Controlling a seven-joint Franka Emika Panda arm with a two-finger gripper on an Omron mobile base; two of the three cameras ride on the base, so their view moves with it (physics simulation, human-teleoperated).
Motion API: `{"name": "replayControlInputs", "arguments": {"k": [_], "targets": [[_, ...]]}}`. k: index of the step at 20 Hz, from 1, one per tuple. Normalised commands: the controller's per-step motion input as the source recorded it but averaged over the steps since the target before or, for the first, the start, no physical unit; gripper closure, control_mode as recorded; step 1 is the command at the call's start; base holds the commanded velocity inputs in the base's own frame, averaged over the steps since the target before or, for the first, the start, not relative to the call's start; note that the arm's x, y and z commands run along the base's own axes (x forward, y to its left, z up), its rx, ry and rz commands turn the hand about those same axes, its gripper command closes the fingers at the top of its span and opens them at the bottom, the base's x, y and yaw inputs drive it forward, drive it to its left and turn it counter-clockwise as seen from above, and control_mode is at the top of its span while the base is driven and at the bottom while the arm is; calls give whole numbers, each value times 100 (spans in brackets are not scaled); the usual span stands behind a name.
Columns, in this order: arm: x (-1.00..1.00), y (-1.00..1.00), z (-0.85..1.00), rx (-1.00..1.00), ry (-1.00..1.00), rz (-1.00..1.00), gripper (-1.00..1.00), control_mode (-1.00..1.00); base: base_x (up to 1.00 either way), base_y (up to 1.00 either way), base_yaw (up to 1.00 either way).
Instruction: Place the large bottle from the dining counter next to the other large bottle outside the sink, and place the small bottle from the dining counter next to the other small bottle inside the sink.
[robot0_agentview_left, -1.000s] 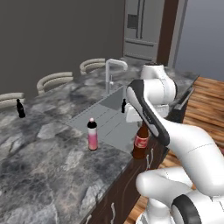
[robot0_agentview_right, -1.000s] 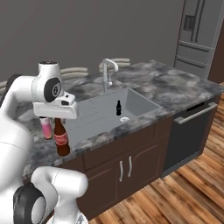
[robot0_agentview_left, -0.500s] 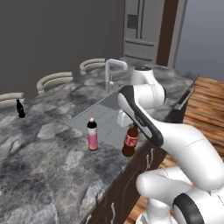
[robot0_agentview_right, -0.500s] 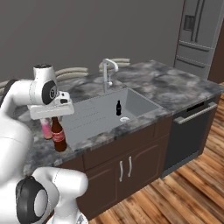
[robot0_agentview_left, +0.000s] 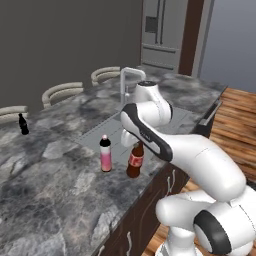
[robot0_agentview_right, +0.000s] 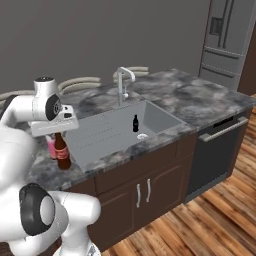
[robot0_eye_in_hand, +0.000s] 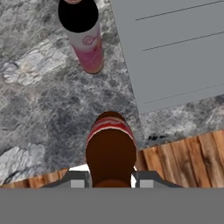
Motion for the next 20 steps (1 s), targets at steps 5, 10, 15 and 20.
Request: {"name": "replayControlInputs", "arguments": {"k": [5,10,15,20], "targets": [[31,36,-11,-1,1,0,100,-100,0,0,0],[28,19,-17,-5,0,3,100,-100,0,0,0],[12,8,-10,-2,0,5,100,-100,0,0,0],[0,6,-13,0,0,2,100,-100,0,0,0]]}}
